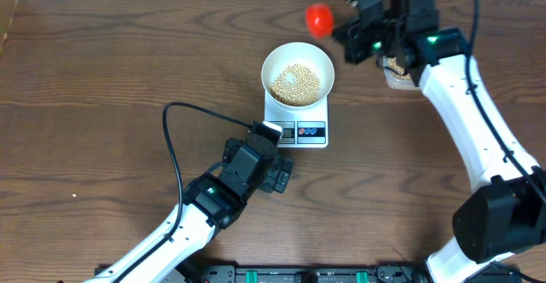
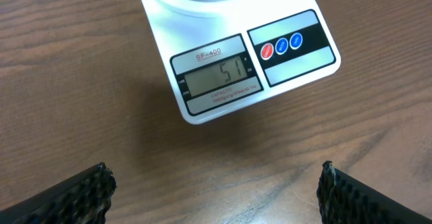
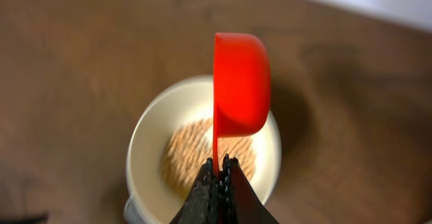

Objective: Scoop item into bowl and weigh 50g on scale
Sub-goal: 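Carry the red scoop left into the beige bowl with the right gripper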

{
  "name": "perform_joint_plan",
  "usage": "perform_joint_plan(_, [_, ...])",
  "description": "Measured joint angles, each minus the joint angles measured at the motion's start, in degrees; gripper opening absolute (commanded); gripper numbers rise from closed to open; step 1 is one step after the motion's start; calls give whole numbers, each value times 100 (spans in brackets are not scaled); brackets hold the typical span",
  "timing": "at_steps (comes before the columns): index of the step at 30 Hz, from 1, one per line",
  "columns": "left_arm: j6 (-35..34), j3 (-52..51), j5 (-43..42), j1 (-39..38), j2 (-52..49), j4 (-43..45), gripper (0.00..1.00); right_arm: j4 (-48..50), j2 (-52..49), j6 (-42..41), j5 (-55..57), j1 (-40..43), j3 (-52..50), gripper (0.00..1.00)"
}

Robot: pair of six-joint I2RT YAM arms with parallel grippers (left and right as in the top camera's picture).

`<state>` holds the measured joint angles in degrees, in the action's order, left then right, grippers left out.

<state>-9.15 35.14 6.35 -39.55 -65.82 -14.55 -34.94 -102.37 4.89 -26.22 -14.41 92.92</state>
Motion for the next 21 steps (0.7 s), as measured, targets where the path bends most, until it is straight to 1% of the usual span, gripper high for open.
perform_joint_plan(4, [0,0,-2,0,0,0,98,-782,0,708,-31,-262,0,1])
perform_joint_plan(6, [0,0,0,0,0,0,98,-955,0,990,-31,-343,-9,1])
perform_joint_plan(11, [0,0,0,0,0,2,98,-1027,-26,1587,-26,-522,-83,1])
perform_joint_plan(21, [0,0,0,0,0,2,98,-1110,-444,2249,17,-553,-234,1])
